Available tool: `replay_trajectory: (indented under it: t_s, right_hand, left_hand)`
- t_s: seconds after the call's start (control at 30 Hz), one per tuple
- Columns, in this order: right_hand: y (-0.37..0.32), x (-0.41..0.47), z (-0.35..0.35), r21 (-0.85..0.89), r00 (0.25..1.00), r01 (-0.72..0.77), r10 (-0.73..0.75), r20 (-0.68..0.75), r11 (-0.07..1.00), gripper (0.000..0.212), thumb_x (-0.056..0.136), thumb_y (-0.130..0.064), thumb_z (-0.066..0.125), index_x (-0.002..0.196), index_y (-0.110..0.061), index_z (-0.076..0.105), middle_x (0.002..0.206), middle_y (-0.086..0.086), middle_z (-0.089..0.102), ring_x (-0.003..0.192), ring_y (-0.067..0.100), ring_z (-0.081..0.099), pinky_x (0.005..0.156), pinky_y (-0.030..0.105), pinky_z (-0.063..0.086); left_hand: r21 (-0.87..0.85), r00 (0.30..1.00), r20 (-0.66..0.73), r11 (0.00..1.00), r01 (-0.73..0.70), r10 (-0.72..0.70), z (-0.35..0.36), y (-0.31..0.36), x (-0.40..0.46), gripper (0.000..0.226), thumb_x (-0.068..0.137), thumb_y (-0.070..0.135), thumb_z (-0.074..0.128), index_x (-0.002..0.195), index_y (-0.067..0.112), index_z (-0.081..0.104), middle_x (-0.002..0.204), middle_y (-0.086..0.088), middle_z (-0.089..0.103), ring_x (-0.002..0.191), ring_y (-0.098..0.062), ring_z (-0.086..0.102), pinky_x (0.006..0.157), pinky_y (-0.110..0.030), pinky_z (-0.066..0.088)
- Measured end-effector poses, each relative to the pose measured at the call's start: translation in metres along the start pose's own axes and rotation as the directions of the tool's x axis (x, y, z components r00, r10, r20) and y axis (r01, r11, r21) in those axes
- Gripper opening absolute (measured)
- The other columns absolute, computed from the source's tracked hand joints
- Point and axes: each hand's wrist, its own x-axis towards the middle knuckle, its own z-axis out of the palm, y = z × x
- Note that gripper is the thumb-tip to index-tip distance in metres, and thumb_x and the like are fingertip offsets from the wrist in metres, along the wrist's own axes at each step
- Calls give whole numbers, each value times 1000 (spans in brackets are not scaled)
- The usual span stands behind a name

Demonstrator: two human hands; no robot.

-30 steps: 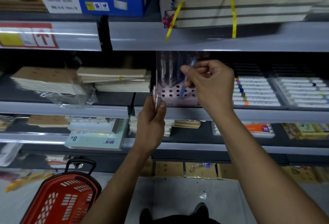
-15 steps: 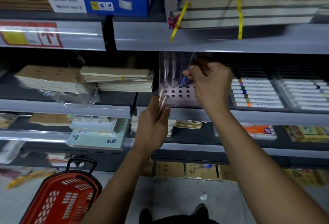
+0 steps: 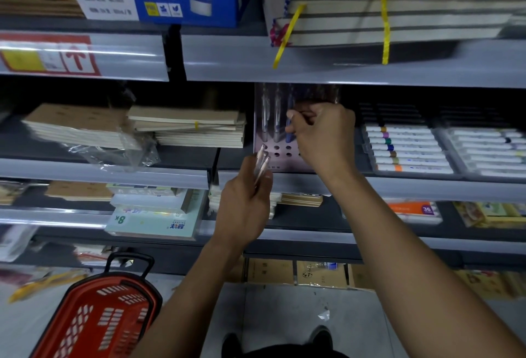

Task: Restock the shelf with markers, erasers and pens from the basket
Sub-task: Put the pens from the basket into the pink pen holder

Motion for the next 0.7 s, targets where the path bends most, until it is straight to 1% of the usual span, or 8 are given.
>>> replay_trajectory:
  t_s: [0.07,0.13,0.23,0.3,0.4,0.47,0.6,0.7]
  right_hand:
    - [0,-1,-1,17,1000,0,0,-11,1000,10,95,-19,73,91,-13,79,65,-16,69,61,-1,70,64,22,60]
    - [1,-4,-2,6,1000,2,-2,-24,1000,10,95,-21,72,92,-14,79,67,-13,72,61,1,71,66,28,61]
    - [5,-13,-3,-42,997,8,-11,-73,999,17,93,-24,74,103,-10,75,82,-5,76,72,11,73,74,39,61]
    - [9,-22,-5,-41,995,14,-18,-101,999,20,93,-23,74,109,-11,72,87,-3,75,76,13,72,75,39,61]
    - [12,-39,-7,-10,994,22,-22,-110,1000,12,94,-17,71,105,-17,73,84,-8,72,73,6,69,70,27,58]
    - [15,-53,-6,42,997,4,-1,-75,999,13,93,-12,69,100,-23,73,79,-16,70,71,2,67,66,17,52]
    - [15,-77,-1,188,979,-93,56,195,978,10,98,-21,67,100,-27,75,86,-11,74,78,11,70,70,27,58]
    - [12,-90,5,234,954,-92,19,298,968,16,95,-39,70,103,-26,74,89,-9,72,83,10,68,71,28,56]
  left_hand:
    - [-63,1000,-17,998,20,-21,0,1,1,3,106,30,50,105,27,49,65,12,58,49,-7,46,46,-21,37]
    - [-214,994,-26,972,99,-107,1,4,1,13,105,26,53,94,24,45,63,10,50,52,-7,40,48,-29,36]
    - [-533,967,61,811,241,-248,0,8,2,14,99,21,55,92,13,47,61,4,42,48,-10,32,43,-25,29]
    - [-639,953,128,712,290,-273,-3,10,2,20,92,27,60,95,8,57,58,0,42,43,-10,30,40,-21,24]
    - [-681,945,163,661,315,-283,-4,10,1,25,90,30,59,94,8,70,61,-6,48,42,-14,33,40,-23,23]
    - [-698,944,165,642,317,-287,-4,9,0,29,91,27,56,98,2,69,63,-8,53,41,-16,35,39,-24,23]
    - [-704,956,144,652,281,-256,-2,9,0,26,93,20,52,93,-4,62,60,-10,55,40,-20,37,39,-23,26]
    - [-655,974,96,724,216,-204,1,12,0,29,100,19,50,88,-6,60,54,-7,47,38,-18,35,38,-23,27]
